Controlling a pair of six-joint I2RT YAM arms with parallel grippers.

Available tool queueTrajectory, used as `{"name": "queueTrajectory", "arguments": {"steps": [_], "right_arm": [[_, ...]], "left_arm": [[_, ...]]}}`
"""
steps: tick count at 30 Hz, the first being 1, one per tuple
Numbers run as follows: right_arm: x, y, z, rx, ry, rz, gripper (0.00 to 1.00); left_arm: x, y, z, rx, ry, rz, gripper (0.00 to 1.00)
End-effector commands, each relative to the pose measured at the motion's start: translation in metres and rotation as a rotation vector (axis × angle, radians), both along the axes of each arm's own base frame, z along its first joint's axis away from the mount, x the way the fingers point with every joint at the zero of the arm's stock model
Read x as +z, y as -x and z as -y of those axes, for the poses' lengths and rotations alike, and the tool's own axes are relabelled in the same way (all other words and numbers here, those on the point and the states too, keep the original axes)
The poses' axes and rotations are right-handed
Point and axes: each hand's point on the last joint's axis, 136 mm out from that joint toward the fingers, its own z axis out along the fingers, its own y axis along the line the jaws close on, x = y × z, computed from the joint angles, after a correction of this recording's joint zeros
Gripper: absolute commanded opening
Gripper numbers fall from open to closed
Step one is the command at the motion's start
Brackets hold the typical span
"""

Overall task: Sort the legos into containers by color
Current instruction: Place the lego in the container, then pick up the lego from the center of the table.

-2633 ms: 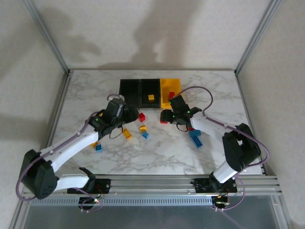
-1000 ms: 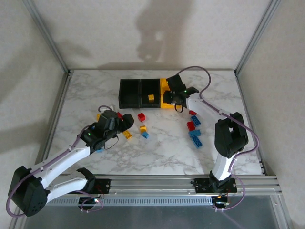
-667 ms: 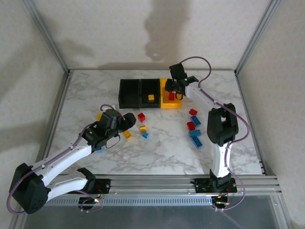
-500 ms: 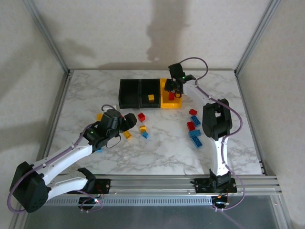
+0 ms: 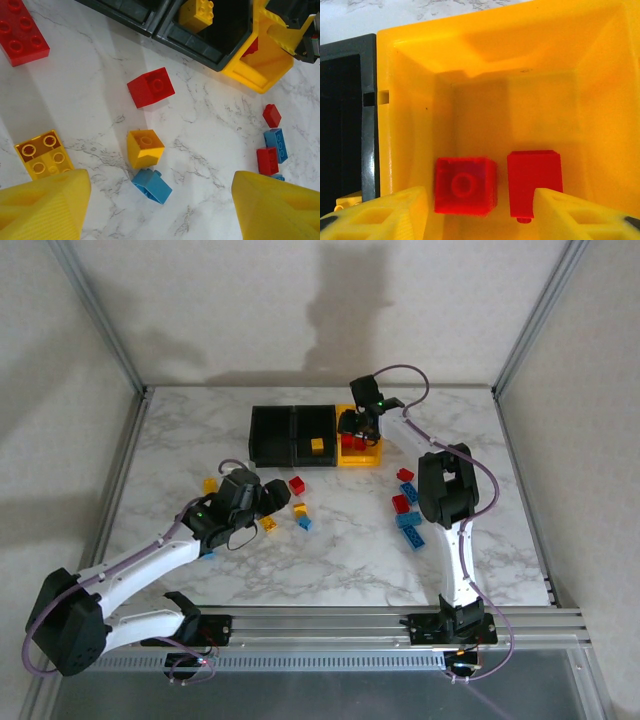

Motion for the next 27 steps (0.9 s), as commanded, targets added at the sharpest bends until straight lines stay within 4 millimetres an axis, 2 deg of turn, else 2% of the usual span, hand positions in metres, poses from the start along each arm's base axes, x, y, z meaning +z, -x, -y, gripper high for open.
{"name": "queueTrajectory", "arguments": {"steps": [1,6,10,12,14,18,23,27], "right_arm": [[0.019,-0.004,-0.002,0.004,-0.013,0.040,0.59],[0.044,0.007,0.001,0.010,-0.039,0.088,0.58],[0.075,0.031,0.001,0.039,-0.087,0.150,0.58],[0.085,0.049,0.001,0.057,-0.100,0.173,0.58],[0.091,0.067,0.007,0.068,-0.114,0.184,0.58],[0.088,0.104,0.024,0.057,-0.122,0.179,0.58],[0.073,0.151,0.052,0.027,-0.112,0.158,0.62],[0.058,0.180,0.073,-0.018,-0.107,0.128,0.62]], "left_arm": [[0.012,-0.005,0.004,0.010,0.009,0.021,0.75],[0.010,-0.004,-0.011,0.069,-0.044,-0.004,0.74],[0.001,-0.001,-0.022,0.101,-0.109,-0.059,0.72],[-0.003,0.000,-0.019,0.085,-0.120,-0.083,0.72],[-0.005,0.002,-0.006,0.019,-0.096,-0.093,0.71],[-0.013,0.007,0.016,-0.054,-0.106,-0.138,0.70],[-0.027,0.015,0.054,-0.154,-0.185,-0.163,0.74],[-0.049,0.015,0.064,-0.167,-0.262,-0.219,0.75]]}}
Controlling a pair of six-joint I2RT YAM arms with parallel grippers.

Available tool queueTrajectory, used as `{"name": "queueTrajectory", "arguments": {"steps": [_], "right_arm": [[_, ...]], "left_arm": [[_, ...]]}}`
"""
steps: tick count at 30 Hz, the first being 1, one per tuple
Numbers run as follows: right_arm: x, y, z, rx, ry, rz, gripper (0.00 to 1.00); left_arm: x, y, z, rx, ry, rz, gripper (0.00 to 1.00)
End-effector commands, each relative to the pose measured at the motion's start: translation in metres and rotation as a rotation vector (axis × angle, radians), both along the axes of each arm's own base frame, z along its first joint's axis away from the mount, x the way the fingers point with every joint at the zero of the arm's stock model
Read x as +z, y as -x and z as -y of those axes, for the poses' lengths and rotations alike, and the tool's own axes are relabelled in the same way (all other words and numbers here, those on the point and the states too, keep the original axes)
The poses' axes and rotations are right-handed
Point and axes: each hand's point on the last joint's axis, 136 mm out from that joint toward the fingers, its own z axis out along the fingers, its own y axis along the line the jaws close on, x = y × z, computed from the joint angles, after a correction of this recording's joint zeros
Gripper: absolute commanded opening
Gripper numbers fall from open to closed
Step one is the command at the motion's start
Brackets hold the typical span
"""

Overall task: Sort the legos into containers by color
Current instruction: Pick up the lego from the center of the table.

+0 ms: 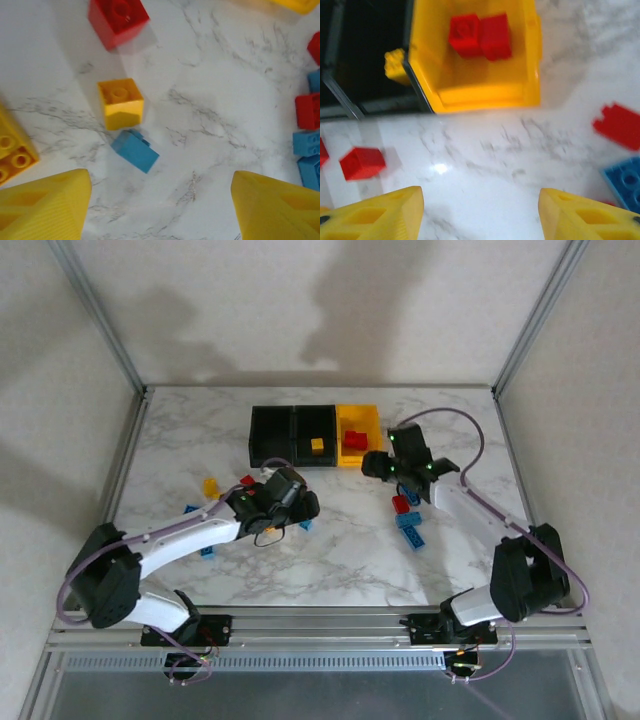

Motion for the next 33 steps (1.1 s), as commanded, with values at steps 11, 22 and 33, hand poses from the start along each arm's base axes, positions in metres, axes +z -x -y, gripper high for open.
{"name": "queueTrajectory", "arguments": {"steps": [11,22,33], "right_arm": [[-0.003,0.030,0.035,-0.103,-0.013,0.008,0.63],[-0.012,0.039,0.040,-0.113,-0.007,-0.005,0.62],[-0.015,0.038,0.041,-0.116,-0.010,-0.010,0.62]], "left_arm": [[-0.059,0.002,0.018,0.004,-0.191,-0.117,0.74],[-0.083,-0.014,0.014,0.067,-0.297,-0.119,0.65],[-0.078,-0.011,0.008,0.061,-0.319,-0.117,0.25]]}}
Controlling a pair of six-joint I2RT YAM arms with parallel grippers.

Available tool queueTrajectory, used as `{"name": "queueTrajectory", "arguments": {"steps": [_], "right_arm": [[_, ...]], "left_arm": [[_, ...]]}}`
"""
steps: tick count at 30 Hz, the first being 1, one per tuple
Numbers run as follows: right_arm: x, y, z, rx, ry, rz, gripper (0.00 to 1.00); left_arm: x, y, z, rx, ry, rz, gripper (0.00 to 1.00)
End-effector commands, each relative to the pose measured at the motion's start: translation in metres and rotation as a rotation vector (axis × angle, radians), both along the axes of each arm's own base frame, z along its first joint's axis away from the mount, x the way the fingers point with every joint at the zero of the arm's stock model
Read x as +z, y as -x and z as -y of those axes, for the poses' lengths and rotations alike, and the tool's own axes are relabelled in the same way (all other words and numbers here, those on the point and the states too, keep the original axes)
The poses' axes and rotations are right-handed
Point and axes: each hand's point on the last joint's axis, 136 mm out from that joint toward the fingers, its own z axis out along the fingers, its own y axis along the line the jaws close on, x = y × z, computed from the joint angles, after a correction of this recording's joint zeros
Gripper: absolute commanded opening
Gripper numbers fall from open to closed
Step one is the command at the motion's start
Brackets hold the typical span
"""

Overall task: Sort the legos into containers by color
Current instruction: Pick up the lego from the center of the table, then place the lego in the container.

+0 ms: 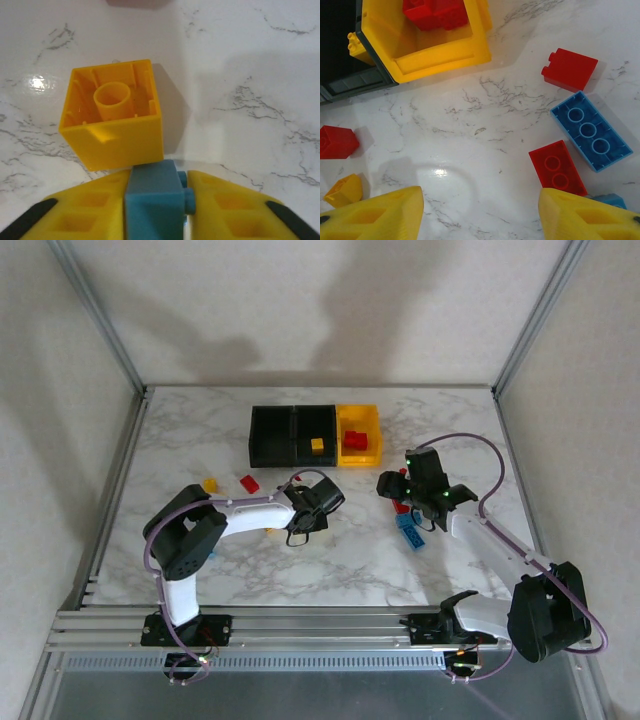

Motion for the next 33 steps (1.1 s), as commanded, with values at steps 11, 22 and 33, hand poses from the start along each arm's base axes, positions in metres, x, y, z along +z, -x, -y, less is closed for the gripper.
{"name": "queueTrajectory", "arguments": {"steps": [11,22,33], "right_arm": [[0.025,0.012,-0.038,0.174,-0.134,0.077,0.62],[0.049,0.048,-0.116,0.497,-0.306,0.129,0.62],[0.046,0.043,-0.132,0.498,-0.308,0.116,0.61]], "left_arm": [[0.083,-0.010,-0.038,0.046,0.026,0.141,0.22],[0.136,-0.077,-0.086,0.151,0.058,0.255,0.22],[0.138,-0.177,-0.110,0.215,-0.032,0.294,0.23]]}}
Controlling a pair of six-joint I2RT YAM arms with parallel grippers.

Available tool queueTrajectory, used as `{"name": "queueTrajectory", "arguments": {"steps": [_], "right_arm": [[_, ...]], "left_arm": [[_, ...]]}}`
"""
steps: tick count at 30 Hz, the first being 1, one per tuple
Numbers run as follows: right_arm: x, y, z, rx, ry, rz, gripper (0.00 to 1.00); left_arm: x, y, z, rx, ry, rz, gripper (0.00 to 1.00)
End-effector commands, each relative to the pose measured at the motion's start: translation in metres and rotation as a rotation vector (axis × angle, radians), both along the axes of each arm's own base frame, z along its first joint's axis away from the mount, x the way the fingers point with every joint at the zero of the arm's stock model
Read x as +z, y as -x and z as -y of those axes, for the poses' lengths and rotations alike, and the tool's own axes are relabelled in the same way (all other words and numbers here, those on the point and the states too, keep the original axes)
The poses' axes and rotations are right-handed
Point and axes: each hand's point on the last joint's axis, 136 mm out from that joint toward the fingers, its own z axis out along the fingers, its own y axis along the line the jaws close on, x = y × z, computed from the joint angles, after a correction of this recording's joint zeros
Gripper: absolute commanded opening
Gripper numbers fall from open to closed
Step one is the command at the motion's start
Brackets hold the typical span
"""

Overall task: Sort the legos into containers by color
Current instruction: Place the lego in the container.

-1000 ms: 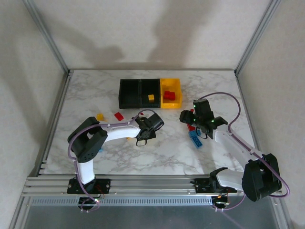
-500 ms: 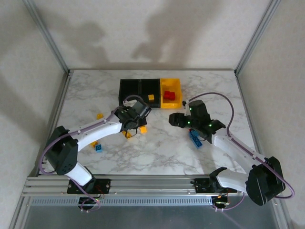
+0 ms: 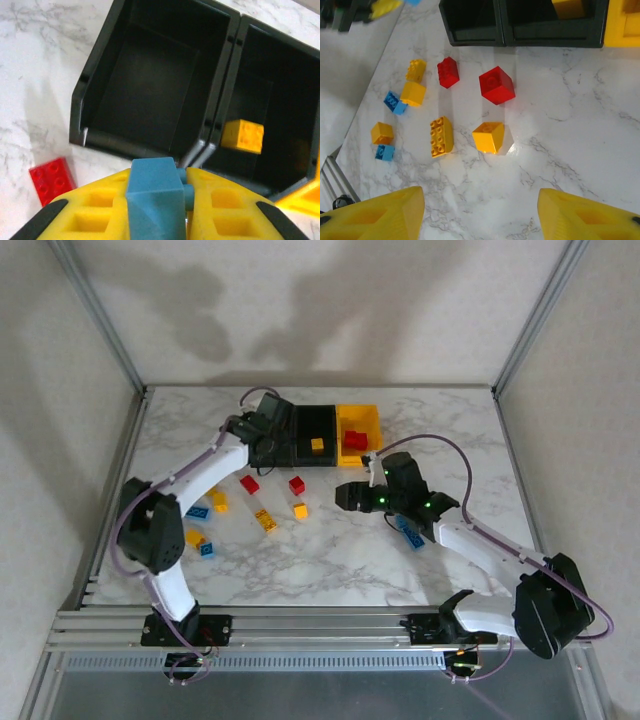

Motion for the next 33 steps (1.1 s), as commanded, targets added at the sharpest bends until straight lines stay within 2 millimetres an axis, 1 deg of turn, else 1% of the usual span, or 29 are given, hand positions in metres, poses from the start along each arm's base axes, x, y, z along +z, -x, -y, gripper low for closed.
{"name": "queueTrajectory", "arguments": {"steps": [1,5,7,11,13,16,20,22,26,29,33], "right_arm": [[0.013,-0.003,-0.009,0.008,-0.034,0.031,0.61],[0.011,-0.003,-0.005,-0.002,-0.008,0.032,0.61],[0.011,-0.004,-0.002,-0.011,0.009,0.036,0.61],[0.010,-0.008,0.005,-0.049,0.036,0.055,0.61],[0.011,-0.008,0.006,-0.055,0.035,0.061,0.61],[0.011,-0.009,0.006,-0.057,0.035,0.061,0.61],[0.010,-0.011,0.007,-0.062,0.045,0.062,0.61],[0.010,-0.011,0.007,-0.063,0.047,0.064,0.61],[0.010,-0.013,0.009,-0.079,0.054,0.067,0.62],[0.014,-0.016,0.014,-0.109,0.069,0.072,0.62],[0.016,-0.021,0.024,-0.167,0.105,0.071,0.62]], "left_arm": [[-0.014,-0.023,-0.010,-0.004,-0.084,-0.035,0.23],[-0.032,-0.046,-0.007,-0.005,-0.101,-0.063,0.24],[-0.045,-0.055,-0.006,-0.008,-0.105,-0.091,0.26],[-0.069,-0.064,-0.010,0.001,-0.120,-0.131,0.25],[-0.075,-0.067,-0.010,0.002,-0.127,-0.131,0.26],[-0.079,-0.069,-0.011,0.008,-0.137,-0.137,0.34],[-0.082,-0.071,-0.010,0.005,-0.142,-0.141,0.38],[-0.080,-0.071,-0.012,0.010,-0.146,-0.137,0.45],[-0.070,-0.070,-0.011,0.008,-0.131,-0.127,0.45],[-0.051,-0.064,-0.008,-0.002,-0.107,-0.097,0.47],[-0.014,-0.047,-0.004,-0.025,-0.050,-0.033,0.50]]}}
